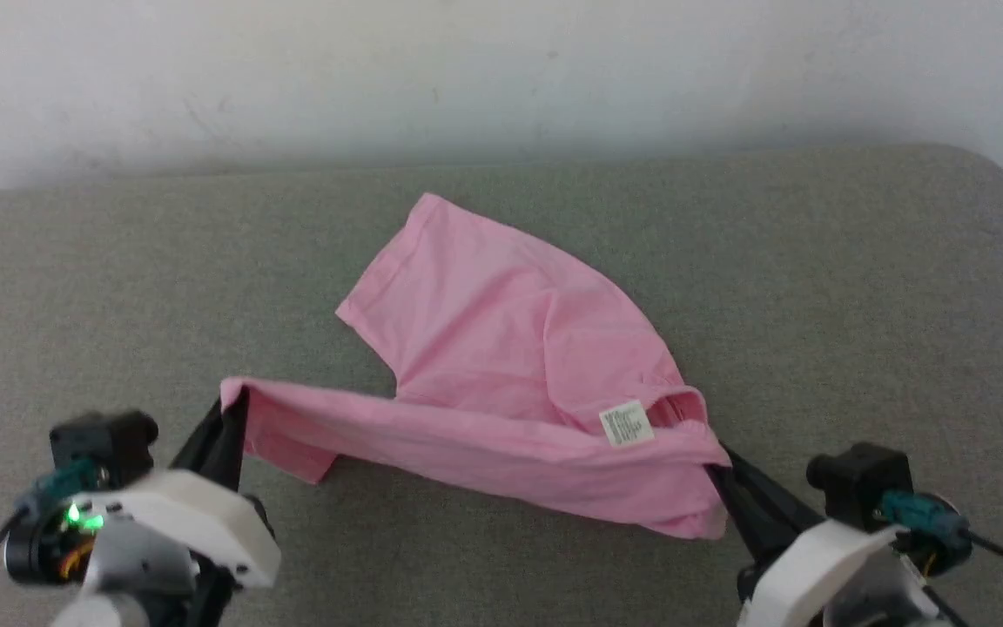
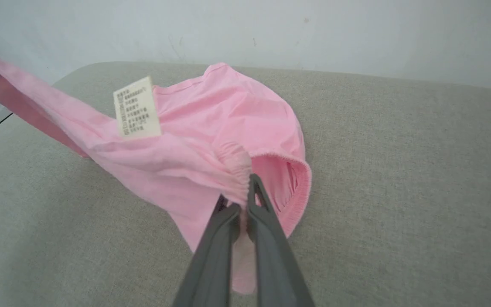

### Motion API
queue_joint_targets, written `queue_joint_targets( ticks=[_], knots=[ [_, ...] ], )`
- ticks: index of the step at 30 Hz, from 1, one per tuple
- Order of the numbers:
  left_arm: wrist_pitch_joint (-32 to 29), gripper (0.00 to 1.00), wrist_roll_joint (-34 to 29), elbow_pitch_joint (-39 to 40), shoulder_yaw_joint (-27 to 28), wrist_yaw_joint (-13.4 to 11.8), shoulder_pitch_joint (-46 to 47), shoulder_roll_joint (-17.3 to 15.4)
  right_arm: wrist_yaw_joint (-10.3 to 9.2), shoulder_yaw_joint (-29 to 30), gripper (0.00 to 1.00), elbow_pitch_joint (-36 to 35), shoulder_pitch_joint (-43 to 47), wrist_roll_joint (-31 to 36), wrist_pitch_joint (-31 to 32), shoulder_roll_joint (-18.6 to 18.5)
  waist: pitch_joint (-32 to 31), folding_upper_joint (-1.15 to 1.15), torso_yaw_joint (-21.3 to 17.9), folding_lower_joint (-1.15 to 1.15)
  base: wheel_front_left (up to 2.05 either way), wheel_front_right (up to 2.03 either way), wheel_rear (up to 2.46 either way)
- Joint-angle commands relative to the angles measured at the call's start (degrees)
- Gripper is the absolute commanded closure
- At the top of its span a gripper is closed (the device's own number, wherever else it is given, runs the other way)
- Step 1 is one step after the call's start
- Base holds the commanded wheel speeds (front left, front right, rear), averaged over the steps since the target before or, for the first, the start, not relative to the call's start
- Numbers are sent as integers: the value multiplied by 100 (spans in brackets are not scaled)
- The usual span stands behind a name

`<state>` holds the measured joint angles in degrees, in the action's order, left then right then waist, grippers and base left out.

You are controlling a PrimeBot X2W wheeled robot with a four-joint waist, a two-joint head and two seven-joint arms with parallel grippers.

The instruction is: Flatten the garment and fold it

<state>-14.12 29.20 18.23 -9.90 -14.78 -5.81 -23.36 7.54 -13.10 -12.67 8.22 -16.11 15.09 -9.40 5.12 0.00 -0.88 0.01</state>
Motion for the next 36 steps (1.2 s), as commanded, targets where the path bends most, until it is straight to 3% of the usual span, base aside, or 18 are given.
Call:
queue_joint_targets(
  ticks=[1, 7, 13, 20, 27, 28, 29, 30, 31, 32, 36],
  knots=[
    [-14, 100, 54, -233, 0, 154, 430, -55, -5, 2, 100, 161, -333, -6, -28, 44, 367, 0, -87, -1, 0, 0, 0],
    [-48, 100, 174, -1660, -203, 806, 2442, -10, -5, 23, 100, 1084, -1631, -193, 2, 215, 1037, 0, -208, -1, 0, 0, 0],
    [-326, 100, 124, -3251, -562, 1304, 4257, 176, -5, -88, 100, 1880, -2707, -418, -38, 276, 1599, 0, -478, -1, 0, 0, 0],
    [-381, 100, 25, -5003, -783, 1651, 5671, 343, -5, -369, 100, 2640, -3489, -631, -360, 366, 1968, 0, -948, -1, 0, 0, 0],
    [-33, 100, -69, -6291, -844, 1748, 6320, 430, -5, -527, 100, 3233, -3786, -875, -702, 446, 2085, 0, -1207, -1, 0, 0, 0],
    [-47, 100, -61, -6466, -858, 1770, 6359, 441, -5, -582, 80, 3288, -3810, -928, -737, 454, 2091, 0, -1227, -1, 0, 0, 0],
    [-59, 100, -38, -6629, -862, 1798, 6392, 458, -5, -665, 51, 3333, -3839, -942, -782, 448, 2091, 0, -1242, -1, 0, 0, 0],
    [-74, 100, -8, -6780, -867, 1834, 6415, 482, -5, -731, 0, 3383, -3857, -967, -824, 446, 2087, 0, -1250, -1, 0, 0, 0],
    [-70, 60, 13, -6907, -872, 1859, 6435, 501, -5, -801, 0, 3423, -3872, -995, -857, 439, 2081, 0, -1255, -1, 0, 0, 0],
    [-45, 2, 44, -7017, -866, 1881, 6447, 529, -5, -868, 0, 3443, -3892, -1008, -922, 424, 2067, 0, -1253, -1, 0, 0, 0],
    [150, 0, 259, -7280, -794, 2025, 6407, 656, -5, -1014, 0, 3442, -3859, -966, -1335, 322, 1908, 0, -1169, -1, 0, 0, 0]
  ],
)
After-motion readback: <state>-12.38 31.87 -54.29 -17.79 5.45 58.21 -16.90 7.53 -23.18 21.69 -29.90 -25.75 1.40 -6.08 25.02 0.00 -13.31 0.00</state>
